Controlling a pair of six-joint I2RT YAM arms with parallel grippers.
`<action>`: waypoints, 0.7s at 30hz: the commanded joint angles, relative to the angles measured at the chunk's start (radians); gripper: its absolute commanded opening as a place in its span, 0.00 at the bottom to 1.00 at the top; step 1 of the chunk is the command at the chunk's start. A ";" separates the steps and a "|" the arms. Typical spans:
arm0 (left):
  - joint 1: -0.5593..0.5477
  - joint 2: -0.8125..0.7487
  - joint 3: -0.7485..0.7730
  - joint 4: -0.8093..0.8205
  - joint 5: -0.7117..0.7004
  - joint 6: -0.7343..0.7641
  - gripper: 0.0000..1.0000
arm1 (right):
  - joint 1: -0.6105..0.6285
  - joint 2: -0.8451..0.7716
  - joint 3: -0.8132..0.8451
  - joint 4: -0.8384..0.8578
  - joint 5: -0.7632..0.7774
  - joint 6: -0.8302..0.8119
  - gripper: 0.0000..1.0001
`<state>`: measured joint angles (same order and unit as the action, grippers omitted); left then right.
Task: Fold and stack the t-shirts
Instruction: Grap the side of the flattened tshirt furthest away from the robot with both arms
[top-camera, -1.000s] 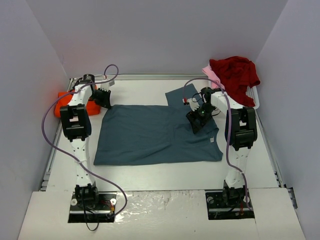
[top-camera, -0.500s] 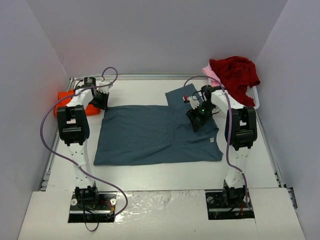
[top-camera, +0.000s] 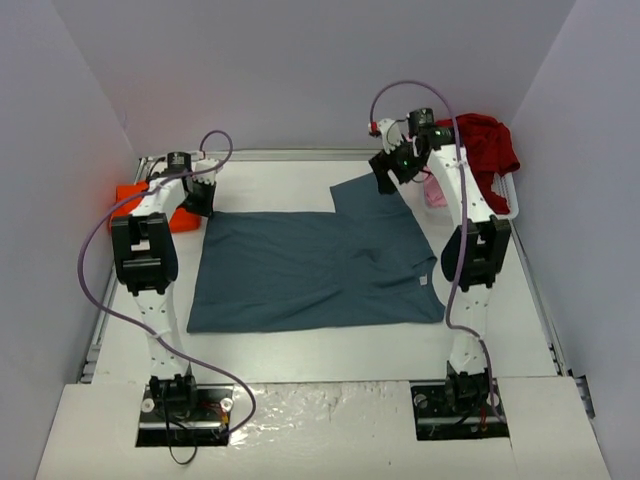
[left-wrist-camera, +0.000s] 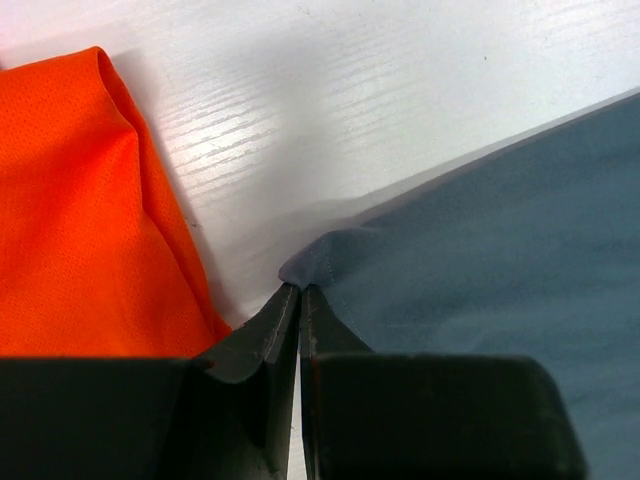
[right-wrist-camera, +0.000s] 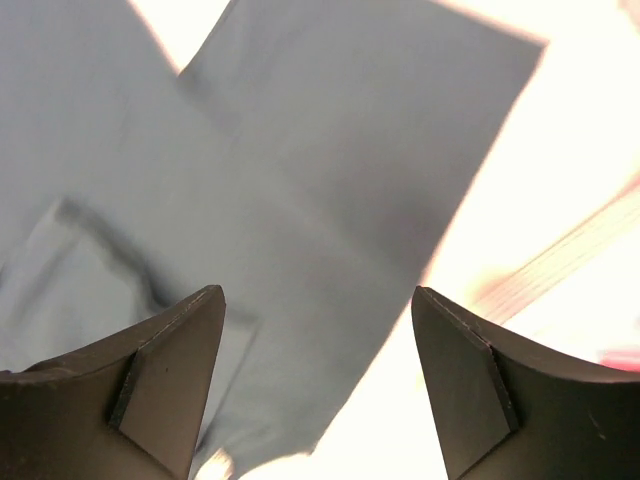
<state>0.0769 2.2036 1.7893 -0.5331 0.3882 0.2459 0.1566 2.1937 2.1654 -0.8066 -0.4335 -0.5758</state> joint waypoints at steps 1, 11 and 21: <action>-0.015 -0.062 0.018 0.015 -0.020 -0.023 0.02 | 0.001 0.139 0.172 -0.036 0.038 0.044 0.72; -0.031 -0.074 -0.001 0.024 -0.071 -0.019 0.02 | 0.021 0.256 0.221 0.364 0.211 0.132 0.72; -0.032 -0.085 -0.027 0.045 -0.112 -0.013 0.02 | 0.040 0.439 0.356 0.615 0.398 0.183 0.73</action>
<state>0.0479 2.1998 1.7687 -0.5053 0.3046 0.2340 0.1852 2.5999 2.4817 -0.3065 -0.1287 -0.4179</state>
